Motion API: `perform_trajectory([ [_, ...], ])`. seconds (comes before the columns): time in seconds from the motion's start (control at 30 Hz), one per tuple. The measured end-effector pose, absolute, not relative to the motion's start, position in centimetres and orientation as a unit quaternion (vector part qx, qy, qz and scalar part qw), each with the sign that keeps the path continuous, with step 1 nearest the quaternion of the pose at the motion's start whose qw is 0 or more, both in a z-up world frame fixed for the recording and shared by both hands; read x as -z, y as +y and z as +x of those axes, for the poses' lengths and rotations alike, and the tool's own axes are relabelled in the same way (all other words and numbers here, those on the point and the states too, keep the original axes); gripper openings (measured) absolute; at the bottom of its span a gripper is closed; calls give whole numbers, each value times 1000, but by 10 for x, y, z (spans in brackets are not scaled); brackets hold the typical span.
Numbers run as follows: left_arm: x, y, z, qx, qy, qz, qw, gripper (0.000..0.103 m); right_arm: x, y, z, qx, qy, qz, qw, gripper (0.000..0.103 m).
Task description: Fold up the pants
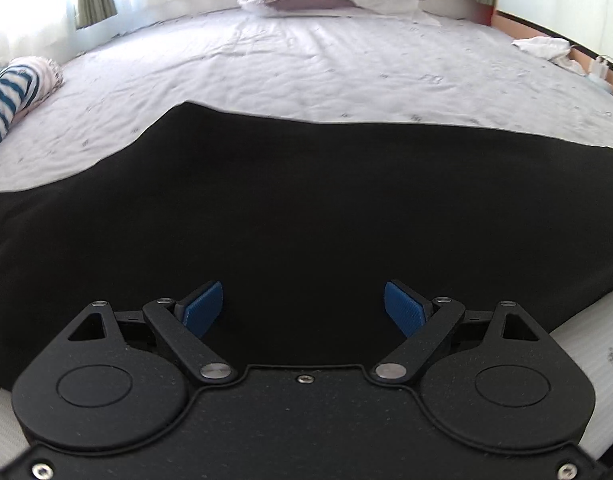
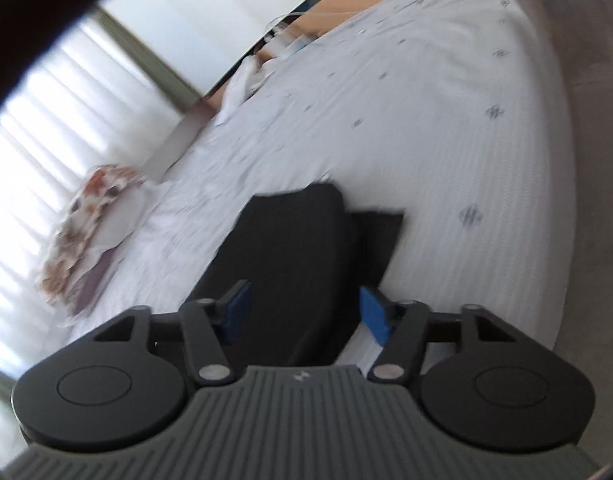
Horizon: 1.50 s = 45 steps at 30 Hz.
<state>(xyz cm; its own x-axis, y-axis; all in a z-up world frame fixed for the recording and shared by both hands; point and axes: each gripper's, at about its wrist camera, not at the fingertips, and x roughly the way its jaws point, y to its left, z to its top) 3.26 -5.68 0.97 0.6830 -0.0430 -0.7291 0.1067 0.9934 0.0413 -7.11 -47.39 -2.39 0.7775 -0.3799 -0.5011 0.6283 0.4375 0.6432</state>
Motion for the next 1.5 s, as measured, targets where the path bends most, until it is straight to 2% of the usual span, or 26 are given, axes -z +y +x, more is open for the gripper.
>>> perform_trajectory([
  [0.2,-8,-50,34,33,395,42,917,90,28,-503,-57,298,111,472,823,62],
  [0.3,-9,-48,35,31,395,43,917,90,22,-503,-63,312,94,452,830,62],
  [0.47,-6,-50,35,27,392,44,919,92,37,-509,-66,272,122,491,818,61],
  [0.63,-6,-50,37,26,392,46,919,93,37,-501,-50,251,123,472,836,61],
  [0.7,-6,-49,38,26,392,46,918,94,37,-503,-45,299,118,464,825,47],
  [0.73,-6,-50,37,26,392,46,918,94,34,-502,-44,337,122,449,818,20],
  [0.77,-6,-49,38,26,392,47,918,94,31,-501,-45,368,124,432,814,13],
  [0.93,-6,-45,38,21,392,47,919,94,31,-486,-61,409,108,387,819,11],
  [0.97,-6,-43,38,20,392,46,919,94,31,-484,-63,412,109,381,821,22],
  [1.0,-6,-42,39,20,393,45,918,94,30,-482,-67,416,108,381,819,25],
  [1.07,-7,-39,40,18,395,44,918,94,26,-479,-75,425,104,380,815,56],
  [1.13,-9,-37,40,17,395,44,917,94,23,-477,-81,425,108,379,815,71],
  [1.33,-9,-33,40,14,395,42,918,94,30,-482,-86,358,136,437,814,70],
  [1.5,-11,-30,38,5,392,49,919,94,30,-490,-72,332,150,434,824,76],
])
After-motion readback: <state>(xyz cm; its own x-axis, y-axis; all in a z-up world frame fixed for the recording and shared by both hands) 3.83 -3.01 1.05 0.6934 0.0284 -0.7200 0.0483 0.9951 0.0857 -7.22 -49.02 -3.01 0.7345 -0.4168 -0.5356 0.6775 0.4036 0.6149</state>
